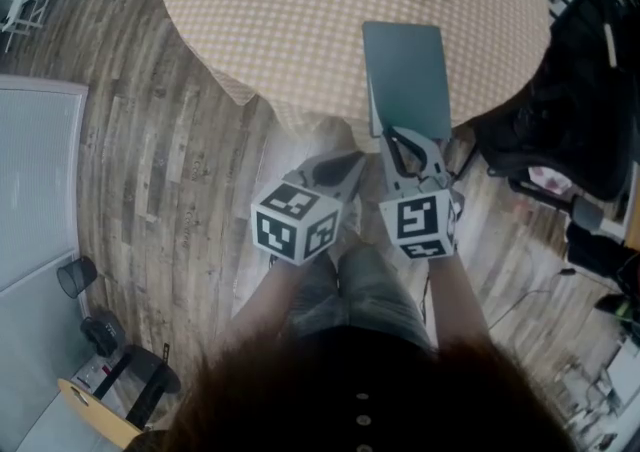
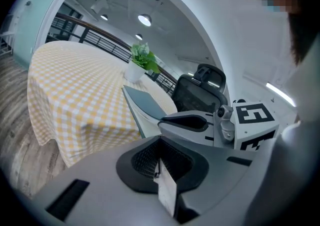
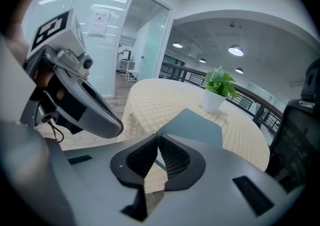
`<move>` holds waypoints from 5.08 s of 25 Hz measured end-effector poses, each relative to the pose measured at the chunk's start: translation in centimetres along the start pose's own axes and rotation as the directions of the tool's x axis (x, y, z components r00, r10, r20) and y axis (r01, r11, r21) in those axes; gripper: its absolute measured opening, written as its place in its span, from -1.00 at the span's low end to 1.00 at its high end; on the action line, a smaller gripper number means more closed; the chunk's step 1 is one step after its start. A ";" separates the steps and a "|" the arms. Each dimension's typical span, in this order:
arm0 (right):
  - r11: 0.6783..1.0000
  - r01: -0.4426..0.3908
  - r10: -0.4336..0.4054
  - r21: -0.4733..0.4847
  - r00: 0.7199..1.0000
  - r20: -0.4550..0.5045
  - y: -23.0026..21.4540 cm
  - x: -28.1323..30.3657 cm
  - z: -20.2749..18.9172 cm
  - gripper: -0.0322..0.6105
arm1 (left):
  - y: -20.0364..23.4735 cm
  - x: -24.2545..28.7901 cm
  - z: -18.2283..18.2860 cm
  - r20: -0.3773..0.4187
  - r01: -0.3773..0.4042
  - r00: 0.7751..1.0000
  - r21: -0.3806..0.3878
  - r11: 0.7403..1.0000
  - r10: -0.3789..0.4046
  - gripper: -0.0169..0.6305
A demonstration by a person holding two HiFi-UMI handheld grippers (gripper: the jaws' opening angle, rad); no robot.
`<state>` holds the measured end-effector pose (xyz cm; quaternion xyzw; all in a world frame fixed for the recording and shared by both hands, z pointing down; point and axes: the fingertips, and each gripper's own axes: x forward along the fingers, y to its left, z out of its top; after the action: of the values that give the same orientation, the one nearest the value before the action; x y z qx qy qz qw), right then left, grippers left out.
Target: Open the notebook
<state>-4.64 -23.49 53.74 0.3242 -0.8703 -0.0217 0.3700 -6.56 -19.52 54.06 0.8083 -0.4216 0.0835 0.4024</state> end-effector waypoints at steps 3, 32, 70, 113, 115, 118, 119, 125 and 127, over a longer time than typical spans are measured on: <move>0.997 -0.018 0.017 0.081 1.000 0.016 -0.3 -0.2 0.3 -0.80 | -0.3 0.1 0.6 -0.003 0.015 1.000 0.015 1.000 -0.015 -0.92; 0.827 0.014 -0.163 0.562 0.963 0.215 -6.1 -5.9 2.5 -0.80 | -4.0 1.6 6.5 -0.011 0.105 0.994 0.236 0.966 -0.105 -0.92; 0.509 -0.019 -0.318 0.861 0.925 0.208 -19.9 -11.7 -9.3 -0.80 | -13.1 13.5 7.9 -0.101 0.158 0.986 0.271 0.950 -0.135 -0.92; 0.421 0.109 -0.254 0.900 0.967 0.002 -20.8 -8.2 -18.8 -0.50 | -11.9 18.6 3.9 -0.197 0.098 0.979 0.204 0.974 -0.057 -0.92; 0.426 0.106 -0.256 0.899 0.967 0.007 -20.7 -8.5 -18.4 -0.49 | -12.0 18.4 3.9 -0.197 0.101 0.979 0.206 0.973 -0.060 -0.92; 0.438 0.107 -0.272 0.893 0.962 0.018 -20.8 -9.2 -17.5 -0.49 | -12.2 17.9 4.2 -0.188 0.105 0.980 0.213 0.972 -0.064 -0.92; 0.443 0.106 -0.278 0.890 0.960 0.023 -20.9 -9.5 -17.2 -0.49 | -12.3 17.6 4.4 -0.184 0.104 0.981 0.215 0.971 -0.065 -0.92; 0.470 0.092 -0.307 0.878 0.950 0.064 -21.2 -11.0 -14.6 -0.49 | -12.6 16.1 5.6 -0.156 0.108 0.985 0.235 0.966 -0.072 -0.92; 0.478 0.081 -0.314 0.874 0.946 0.084 -21.2 -11.6 -13.5 -0.49 | -12.7 15.4 6.3 -0.141 0.109 0.987 0.241 0.964 -0.076 -0.92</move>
<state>21.83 -30.79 50.34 0.5587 -0.7578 0.3333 0.0494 11.33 -29.42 49.84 0.8639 -0.3422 0.1694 0.3284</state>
